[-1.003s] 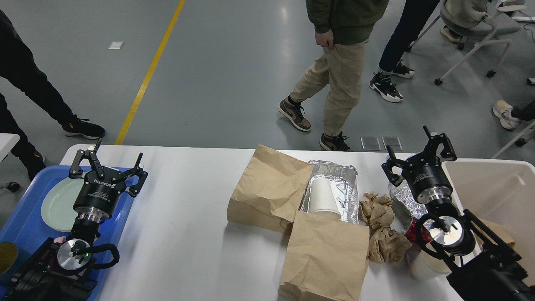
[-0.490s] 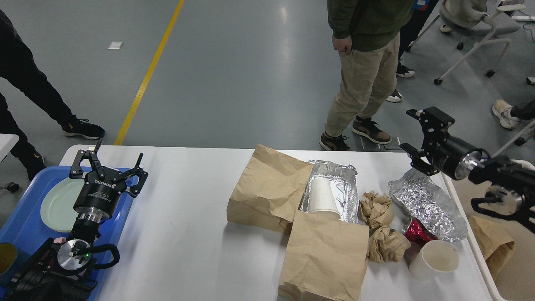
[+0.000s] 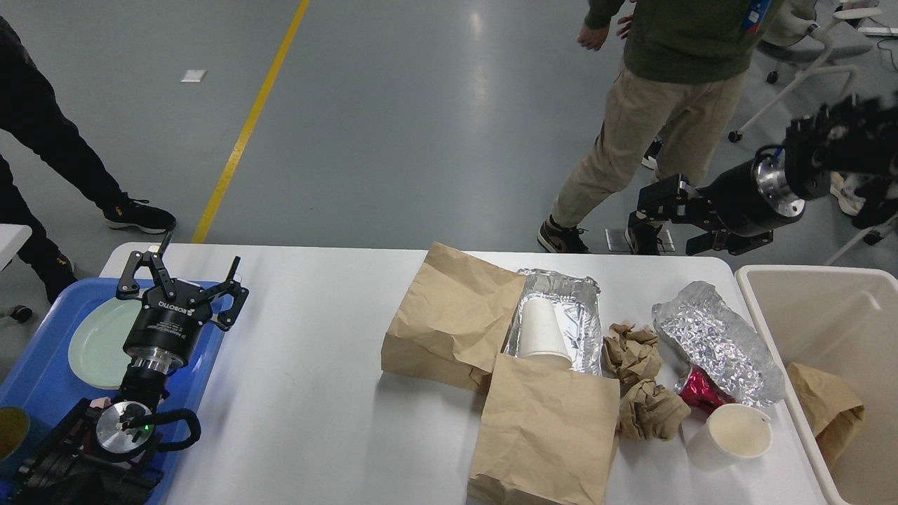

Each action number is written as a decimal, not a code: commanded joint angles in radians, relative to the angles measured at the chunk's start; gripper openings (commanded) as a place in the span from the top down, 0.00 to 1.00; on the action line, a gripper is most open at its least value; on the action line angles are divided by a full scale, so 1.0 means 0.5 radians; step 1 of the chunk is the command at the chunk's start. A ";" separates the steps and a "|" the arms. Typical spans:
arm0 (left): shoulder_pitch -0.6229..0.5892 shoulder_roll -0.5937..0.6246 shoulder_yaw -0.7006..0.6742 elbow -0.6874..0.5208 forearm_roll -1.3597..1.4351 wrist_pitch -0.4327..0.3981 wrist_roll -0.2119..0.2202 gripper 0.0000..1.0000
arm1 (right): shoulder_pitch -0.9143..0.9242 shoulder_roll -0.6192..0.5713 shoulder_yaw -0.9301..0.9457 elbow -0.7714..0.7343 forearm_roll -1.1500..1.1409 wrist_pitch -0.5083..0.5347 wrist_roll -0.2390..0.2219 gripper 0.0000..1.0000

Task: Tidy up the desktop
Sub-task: 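Raise the right gripper up and away from the paper bags, then move the right gripper down onto the nearer brown paper bag and grasp it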

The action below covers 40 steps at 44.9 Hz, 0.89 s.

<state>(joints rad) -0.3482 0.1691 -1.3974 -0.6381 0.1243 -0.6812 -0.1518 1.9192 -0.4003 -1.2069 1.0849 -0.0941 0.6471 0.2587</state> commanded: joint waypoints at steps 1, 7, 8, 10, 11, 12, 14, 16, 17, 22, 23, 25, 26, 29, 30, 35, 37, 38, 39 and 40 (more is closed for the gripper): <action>0.000 0.002 0.000 0.000 0.000 0.000 0.000 0.04 | 0.409 0.086 -0.044 0.345 0.019 0.169 -0.558 0.00; 0.000 -0.001 0.000 0.000 0.000 0.000 0.000 0.04 | 0.680 0.080 -0.010 0.634 0.096 0.230 -0.925 0.00; 0.000 0.002 0.000 0.000 0.000 0.000 0.000 0.04 | 0.717 0.076 -0.010 0.671 0.117 0.240 -0.928 0.00; 0.000 -0.001 0.000 0.000 0.000 0.000 0.000 0.04 | 0.782 0.076 -0.019 0.738 0.166 0.261 -0.928 0.00; 0.000 0.002 0.003 0.000 0.000 0.000 0.000 0.04 | 0.809 0.073 -0.025 0.772 0.182 0.267 -0.928 0.00; 0.000 -0.001 0.003 0.000 0.000 0.000 0.000 0.04 | 0.834 0.073 -0.028 0.806 0.197 0.273 -0.928 0.00; 0.000 0.002 0.000 0.000 0.000 0.000 0.000 0.04 | 0.883 0.073 -0.031 0.883 0.213 0.283 -0.928 0.00; 0.000 0.002 0.000 0.000 0.000 0.000 0.000 0.04 | 0.926 0.086 -0.031 0.968 0.231 0.280 -0.928 0.00; 0.000 0.002 0.000 0.000 0.000 0.000 0.000 0.04 | 0.944 0.092 -0.025 1.017 0.240 0.274 -0.931 0.00; 0.000 0.002 0.000 0.000 0.000 0.000 0.003 0.04 | 0.997 0.150 0.018 1.159 0.289 0.240 -0.932 0.00; 0.000 -0.001 0.000 0.000 0.000 -0.003 0.003 0.04 | 0.991 0.156 0.030 1.159 0.295 0.234 -0.932 0.00; 0.000 -0.001 0.000 0.000 0.000 -0.006 0.003 0.04 | 0.978 0.162 0.036 1.159 0.311 0.206 -0.932 0.00; 0.000 -0.001 0.000 0.000 0.000 -0.006 0.003 0.04 | 0.978 0.165 0.039 1.159 0.320 0.191 -0.932 0.00; 0.000 0.002 0.000 0.000 0.000 -0.009 0.003 0.04 | 0.975 0.172 0.036 1.159 0.335 0.163 -0.932 0.00; 0.000 0.002 0.000 0.000 0.000 -0.009 0.003 0.04 | 0.972 0.169 0.036 1.159 0.335 0.160 -0.928 0.00; 0.000 -0.001 0.000 0.000 0.000 -0.009 0.003 0.04 | 0.972 0.168 0.039 1.159 0.348 0.163 -0.925 0.00; 0.000 0.002 0.000 0.000 0.000 -0.009 0.003 0.04 | 0.945 0.172 0.061 1.162 0.363 0.163 -0.919 0.00; 0.000 0.002 0.000 0.000 0.000 -0.009 0.003 0.04 | 0.929 0.172 0.079 1.162 0.366 0.163 -0.919 0.00; 0.000 -0.001 0.000 0.000 0.000 -0.009 0.003 0.04 | 0.914 0.172 0.097 1.159 0.366 0.163 -0.919 0.00; 0.000 0.002 0.000 0.000 0.000 -0.009 0.003 0.04 | 0.899 0.172 0.113 1.159 0.369 0.163 -0.919 0.00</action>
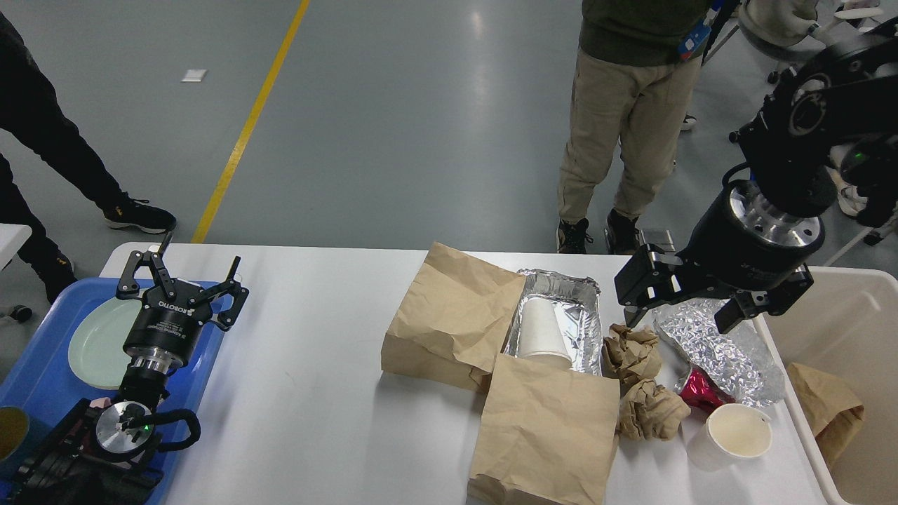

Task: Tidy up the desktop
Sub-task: 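Move the right gripper down onto the nearer brown paper bag and grasp it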

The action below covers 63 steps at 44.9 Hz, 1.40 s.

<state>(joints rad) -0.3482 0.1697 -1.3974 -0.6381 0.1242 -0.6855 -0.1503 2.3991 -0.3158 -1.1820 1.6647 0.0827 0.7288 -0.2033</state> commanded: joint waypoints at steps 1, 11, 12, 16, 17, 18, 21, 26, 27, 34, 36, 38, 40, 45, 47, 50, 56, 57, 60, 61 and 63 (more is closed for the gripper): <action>0.000 0.001 0.000 0.000 0.000 0.000 0.000 0.04 | -0.073 0.006 0.078 -0.001 0.019 0.000 0.005 0.00; 0.000 0.001 0.000 0.000 0.000 0.000 0.000 0.04 | -0.159 0.012 0.378 -0.001 0.104 -0.006 -0.020 0.00; 0.000 0.001 0.003 0.000 0.000 0.000 0.000 0.04 | -0.190 0.021 0.443 -0.004 0.129 -0.025 -0.026 0.00; 0.000 0.001 0.003 0.000 0.000 0.000 0.000 0.04 | -0.291 0.134 0.618 -0.028 0.245 -0.138 -0.118 0.00; 0.000 0.001 0.000 0.000 0.000 0.000 0.000 0.04 | -0.307 0.183 0.636 -0.028 0.279 -0.196 -0.167 0.00; 0.000 0.001 0.003 0.000 0.000 0.000 0.000 0.04 | -0.319 0.235 0.649 -0.031 0.310 -0.263 -0.219 0.00; 0.000 0.001 0.003 0.000 0.000 0.000 0.000 0.04 | -0.374 0.389 0.679 -0.047 0.405 -0.487 -0.406 0.00; 0.000 0.001 0.000 0.000 0.000 0.000 0.000 0.04 | -0.564 0.549 0.854 -0.129 0.525 -0.791 -0.704 0.00; 0.000 0.001 0.003 0.000 0.000 0.000 0.000 0.04 | -0.619 0.576 0.900 -0.154 0.534 -0.834 -0.750 0.00; 0.000 0.001 0.003 0.000 0.000 0.000 0.000 0.04 | -0.923 0.809 1.075 -0.335 0.516 -1.037 -0.943 0.00; 0.000 0.001 0.003 0.000 0.000 0.000 0.000 0.04 | -0.997 0.868 1.075 -0.393 0.506 -1.074 -0.968 0.00; 0.000 0.001 0.003 0.000 0.000 0.000 0.000 0.04 | -1.067 0.902 1.066 -0.454 0.497 -1.092 -0.980 0.00; 0.000 0.001 0.003 0.000 0.000 0.000 0.000 0.04 | -1.135 0.914 1.057 -0.522 0.485 -1.095 -0.983 0.00; 0.000 0.001 0.003 0.000 0.000 0.000 0.000 0.04 | -1.221 0.935 1.057 -0.620 0.473 -1.111 -0.986 0.05; 0.000 0.001 0.003 0.000 0.000 0.000 0.000 0.04 | -1.251 0.948 1.057 -0.666 0.473 -1.123 -0.986 0.06; 0.000 0.001 0.000 0.000 0.000 0.000 0.000 0.04 | -1.307 0.969 1.057 -0.712 0.473 -1.135 -0.989 0.06; 0.000 0.001 0.000 0.000 0.000 0.000 0.000 0.04 | -1.402 1.018 1.057 -0.829 0.476 -1.215 -1.008 0.06; 0.000 0.001 0.003 0.000 0.000 0.000 0.000 0.04 | -1.423 1.018 1.054 -0.844 0.473 -1.227 -1.008 0.06; 0.000 0.001 0.003 0.000 0.000 0.000 0.000 0.04 | -1.503 1.021 1.054 -0.918 0.463 -1.240 -1.008 0.06; 0.000 0.001 0.003 0.000 0.000 0.000 0.000 0.04 | -1.531 1.021 1.054 -0.942 0.457 -1.240 -1.008 0.06; 0.000 0.001 0.003 0.000 0.000 0.000 0.000 0.04 | -1.595 1.027 1.051 -0.988 0.418 -1.240 -1.008 0.06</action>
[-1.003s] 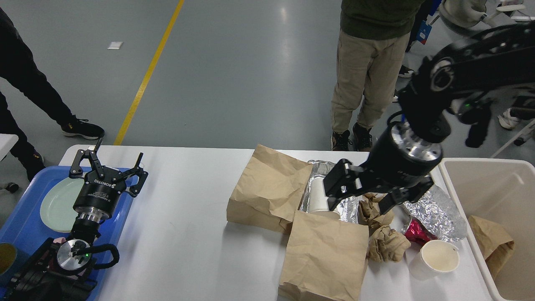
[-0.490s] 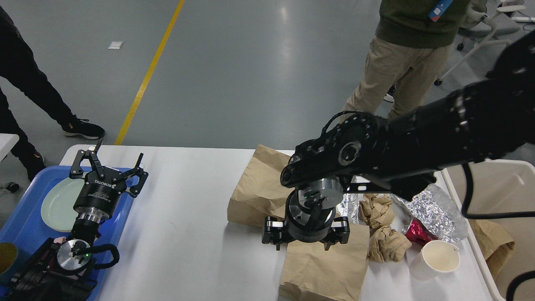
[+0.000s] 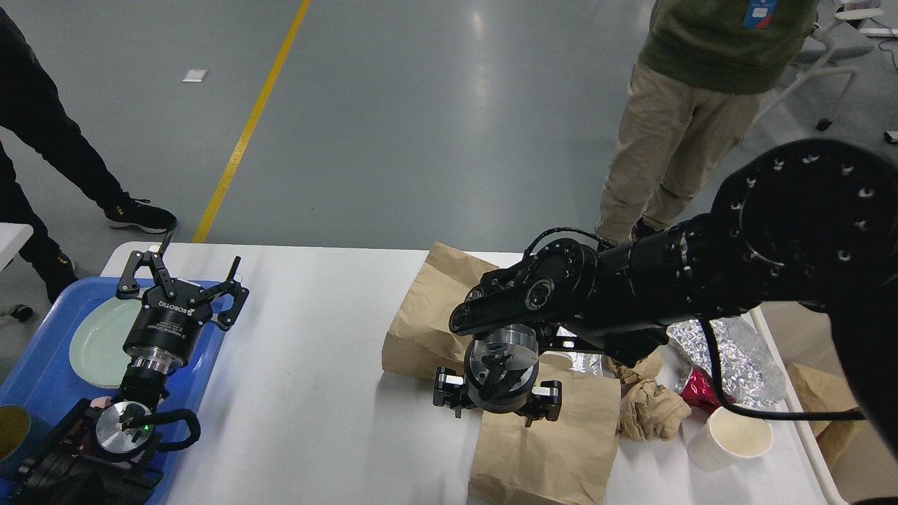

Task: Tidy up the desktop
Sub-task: 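Move the right gripper down onto the nearer brown paper bag and grasp it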

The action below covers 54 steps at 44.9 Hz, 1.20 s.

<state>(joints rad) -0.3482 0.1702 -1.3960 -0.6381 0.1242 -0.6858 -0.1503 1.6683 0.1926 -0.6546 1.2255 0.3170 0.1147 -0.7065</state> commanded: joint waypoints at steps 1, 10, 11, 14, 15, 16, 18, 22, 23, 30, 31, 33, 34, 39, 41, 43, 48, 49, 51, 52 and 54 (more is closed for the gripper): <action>0.000 0.000 0.000 0.000 0.000 0.000 0.000 0.04 | -0.170 0.011 -0.004 -0.134 -0.078 -0.012 -0.001 0.06; 0.000 -0.003 -0.003 0.000 0.000 0.000 0.000 0.04 | -0.480 0.023 0.002 -0.346 -0.321 -0.018 0.005 0.09; 0.000 0.000 -0.003 0.000 0.000 0.000 0.000 0.04 | -0.505 0.023 0.002 -0.358 -0.339 -0.018 0.011 0.10; 0.000 -0.003 -0.003 0.000 0.000 0.000 0.000 0.04 | -0.563 0.023 0.002 -0.383 -0.395 -0.018 0.017 0.11; 0.000 0.000 -0.003 0.000 0.000 0.000 0.000 0.04 | -0.578 0.023 0.002 -0.389 -0.413 -0.018 0.020 0.11; 0.000 0.000 -0.003 0.000 0.000 0.000 0.000 0.04 | -0.591 0.023 0.002 -0.389 -0.428 -0.018 0.023 0.12; 0.000 0.000 -0.003 0.000 0.000 0.000 0.000 0.04 | -0.612 0.020 0.002 -0.389 -0.453 -0.018 0.026 0.17; 0.000 -0.003 -0.003 0.000 0.000 0.000 0.000 0.04 | -0.634 0.020 0.005 -0.389 -0.459 -0.018 0.029 0.31; 0.000 0.000 0.000 0.000 0.000 -0.003 0.000 0.04 | -0.643 0.017 0.005 -0.389 -0.459 -0.018 0.029 0.33; 0.000 0.000 -0.003 0.000 0.000 -0.003 0.000 0.04 | -0.707 0.020 0.005 -0.392 -0.462 -0.012 0.029 0.47; 0.000 0.000 0.000 0.000 0.000 0.000 0.000 0.04 | -0.713 0.020 0.005 -0.395 -0.462 -0.012 0.029 0.49; 0.000 -0.003 -0.003 0.000 0.000 0.000 0.000 0.04 | -0.729 0.017 0.005 -0.402 -0.462 -0.012 0.029 0.56; 0.000 0.000 -0.003 -0.003 0.000 0.000 0.000 0.04 | -0.735 0.017 0.005 -0.402 -0.462 -0.012 0.029 0.61; 0.000 0.000 -0.003 0.000 0.000 0.000 0.000 0.04 | -0.750 0.017 0.017 -0.386 -0.441 0.028 0.029 1.00; 0.000 0.000 -0.003 0.000 0.000 0.000 0.000 0.04 | -0.750 0.014 0.021 -0.383 -0.422 0.047 0.032 1.00; 0.000 0.000 -0.003 0.000 0.000 -0.003 0.000 0.04 | -0.750 0.014 0.024 -0.383 -0.416 0.047 0.042 1.00; 0.000 0.000 -0.003 0.000 0.000 0.000 0.000 0.04 | -0.747 0.020 0.036 -0.395 -0.413 0.028 0.069 1.00; 0.000 0.000 -0.003 0.000 0.000 0.000 0.000 0.04 | -0.747 0.020 0.036 -0.398 -0.413 0.028 0.075 1.00; 0.000 0.000 -0.003 0.000 0.000 0.000 0.000 0.04 | -0.738 0.023 0.036 -0.398 -0.413 0.041 0.109 1.00; 0.000 0.000 -0.003 0.000 0.000 0.000 0.000 0.04 | -0.735 0.023 0.036 -0.398 -0.413 0.044 0.127 1.00; 0.000 -0.003 0.000 0.000 0.000 0.000 0.000 0.04 | -0.729 0.026 0.033 -0.395 -0.413 0.050 0.152 1.00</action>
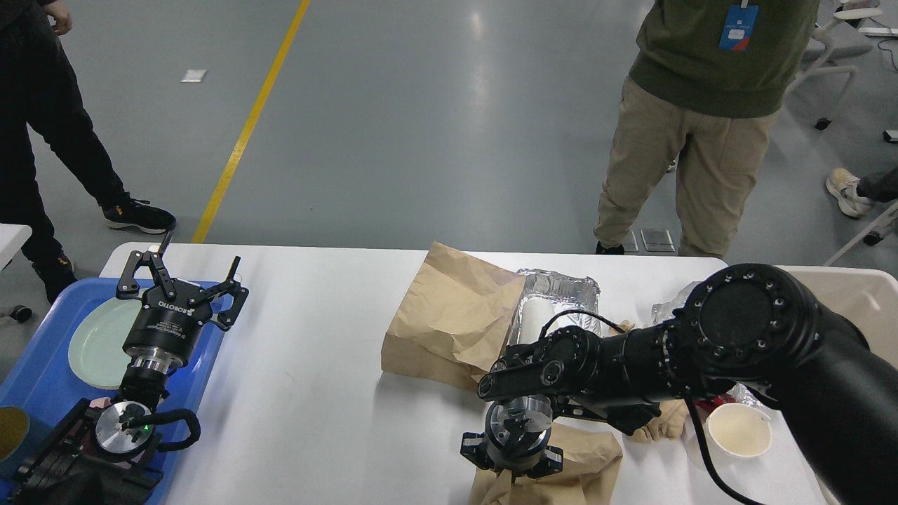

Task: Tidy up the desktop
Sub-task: 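Move the right gripper down onto the nearer brown paper bag and grasp it, then lift the brown paper bag and drop it into the white bin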

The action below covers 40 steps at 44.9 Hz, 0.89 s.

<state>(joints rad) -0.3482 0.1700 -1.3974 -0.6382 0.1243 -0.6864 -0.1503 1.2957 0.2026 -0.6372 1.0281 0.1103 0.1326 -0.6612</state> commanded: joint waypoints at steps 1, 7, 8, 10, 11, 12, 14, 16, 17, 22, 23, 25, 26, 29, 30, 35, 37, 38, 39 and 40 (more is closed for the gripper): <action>0.000 0.000 0.000 0.000 0.000 0.001 0.000 0.04 | 0.016 0.006 -0.002 -0.001 0.000 0.014 0.068 1.00; 0.000 0.000 0.000 0.000 0.000 0.001 0.000 0.04 | 0.016 0.009 -0.002 -0.001 0.000 0.014 0.086 1.00; 0.000 -0.003 0.000 0.000 0.000 0.001 0.000 0.04 | 0.016 0.009 -0.002 -0.001 0.000 0.014 0.095 1.00; 0.000 0.000 0.000 0.000 0.000 0.001 0.000 0.04 | 0.019 0.009 -0.002 -0.001 0.000 0.014 0.110 1.00; 0.000 0.000 0.000 0.000 0.000 0.001 0.000 0.04 | 0.022 0.012 -0.002 -0.001 0.000 0.014 0.117 1.00; 0.000 0.000 0.000 0.000 0.000 -0.002 0.000 0.04 | 0.025 0.012 -0.002 -0.001 0.003 0.017 0.120 1.00; 0.000 0.000 0.000 0.000 0.000 0.001 0.000 0.04 | 0.029 0.015 -0.002 -0.001 0.019 0.020 0.123 1.00; 0.000 0.000 0.000 0.000 0.000 0.001 0.000 0.04 | 0.035 0.012 -0.005 0.002 0.037 0.023 0.123 1.00; 0.000 0.000 0.000 0.000 0.000 -0.002 0.000 0.04 | 0.050 0.003 -0.005 0.012 0.049 0.026 0.123 1.00; 0.000 0.000 0.000 0.000 0.000 0.001 0.000 0.04 | 0.221 -0.043 -0.045 0.165 0.172 0.026 0.156 1.00; 0.000 0.000 0.003 0.000 0.000 0.001 0.000 0.04 | 0.267 -0.068 -0.057 0.211 0.206 0.029 0.166 1.00; 0.000 0.000 0.000 0.000 0.000 0.001 0.000 0.04 | 0.363 -0.117 -0.094 0.309 0.261 0.032 0.193 1.00; 0.000 0.000 0.000 0.000 0.000 0.001 0.000 0.04 | 0.418 -0.132 -0.115 0.364 0.279 0.032 0.202 1.00; 0.000 0.000 0.003 0.000 0.000 0.001 0.000 0.04 | 0.583 -0.172 -0.180 0.523 0.332 0.032 0.221 1.00; 0.000 0.000 0.003 0.000 0.000 0.001 0.000 0.04 | 0.635 -0.193 -0.192 0.579 0.350 0.032 0.224 1.00; 0.000 0.000 0.000 0.000 0.000 0.001 0.000 0.04 | 0.936 -0.347 -0.250 0.867 0.418 0.118 0.276 1.00; 0.000 0.000 0.003 0.000 0.000 0.001 0.000 0.04 | 1.059 -0.420 -0.269 0.956 0.430 0.179 0.301 1.00; 0.000 0.000 0.000 0.000 0.000 0.001 0.000 0.04 | 1.129 -0.454 -0.281 0.996 0.433 0.219 0.313 1.00; 0.000 0.000 0.000 0.000 0.000 0.001 0.000 0.04 | 1.203 -0.491 -0.293 1.045 0.436 0.265 0.322 1.00; 0.000 0.000 0.003 0.000 0.000 0.001 0.000 0.04 | 1.280 -0.528 -0.305 1.094 0.445 0.323 0.334 1.00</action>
<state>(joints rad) -0.3482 0.1704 -1.3971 -0.6382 0.1243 -0.6859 -0.1503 1.7723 0.0218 -0.7627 1.4625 0.3167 0.2010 -0.5213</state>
